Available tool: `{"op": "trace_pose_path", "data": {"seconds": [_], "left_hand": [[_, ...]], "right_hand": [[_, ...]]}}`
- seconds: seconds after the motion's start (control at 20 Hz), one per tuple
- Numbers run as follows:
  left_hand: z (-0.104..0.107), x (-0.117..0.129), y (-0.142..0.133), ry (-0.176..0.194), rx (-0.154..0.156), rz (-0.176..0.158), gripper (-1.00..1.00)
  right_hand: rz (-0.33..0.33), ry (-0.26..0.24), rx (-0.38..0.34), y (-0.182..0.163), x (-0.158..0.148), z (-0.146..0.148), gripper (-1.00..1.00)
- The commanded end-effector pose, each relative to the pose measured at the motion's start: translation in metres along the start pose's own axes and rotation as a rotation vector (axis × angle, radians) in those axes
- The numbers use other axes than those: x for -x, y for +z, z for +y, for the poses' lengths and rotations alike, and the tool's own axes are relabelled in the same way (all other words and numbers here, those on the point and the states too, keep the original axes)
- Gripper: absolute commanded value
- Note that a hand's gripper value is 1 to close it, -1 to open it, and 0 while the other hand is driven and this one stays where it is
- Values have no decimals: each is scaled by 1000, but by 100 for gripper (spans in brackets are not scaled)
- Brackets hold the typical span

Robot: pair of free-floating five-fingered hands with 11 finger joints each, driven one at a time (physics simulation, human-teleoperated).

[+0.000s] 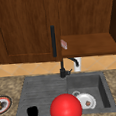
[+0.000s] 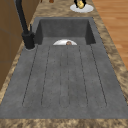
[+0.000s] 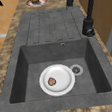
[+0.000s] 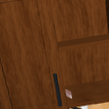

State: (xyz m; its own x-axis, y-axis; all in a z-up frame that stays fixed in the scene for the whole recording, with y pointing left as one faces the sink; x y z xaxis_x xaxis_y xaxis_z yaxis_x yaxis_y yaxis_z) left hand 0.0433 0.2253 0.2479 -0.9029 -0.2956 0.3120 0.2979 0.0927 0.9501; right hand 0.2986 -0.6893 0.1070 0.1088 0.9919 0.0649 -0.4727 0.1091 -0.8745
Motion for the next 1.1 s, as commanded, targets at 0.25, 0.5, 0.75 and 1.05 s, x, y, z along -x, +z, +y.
{"op": "trace_pose_path", "data": {"seconds": [0.25, 0.5, 0.75, 1.05], "left_hand": [[0, 0, 0, 0, 0, 0, 0], [0, 0, 0, 0, 0, 0, 0], [0, 0, 0, 0, 0, 0, 0], [0, 0, 0, 0, 0, 0, 0]], "right_hand": [[1, -67, -1, 6, 9, 14, 100], [-20, -45, 135, 37, 9, 18, -100], [9, -1, 211, 48, 10, -14, -100], [8, 18, 169, 60, 2, -50, -100]]}}
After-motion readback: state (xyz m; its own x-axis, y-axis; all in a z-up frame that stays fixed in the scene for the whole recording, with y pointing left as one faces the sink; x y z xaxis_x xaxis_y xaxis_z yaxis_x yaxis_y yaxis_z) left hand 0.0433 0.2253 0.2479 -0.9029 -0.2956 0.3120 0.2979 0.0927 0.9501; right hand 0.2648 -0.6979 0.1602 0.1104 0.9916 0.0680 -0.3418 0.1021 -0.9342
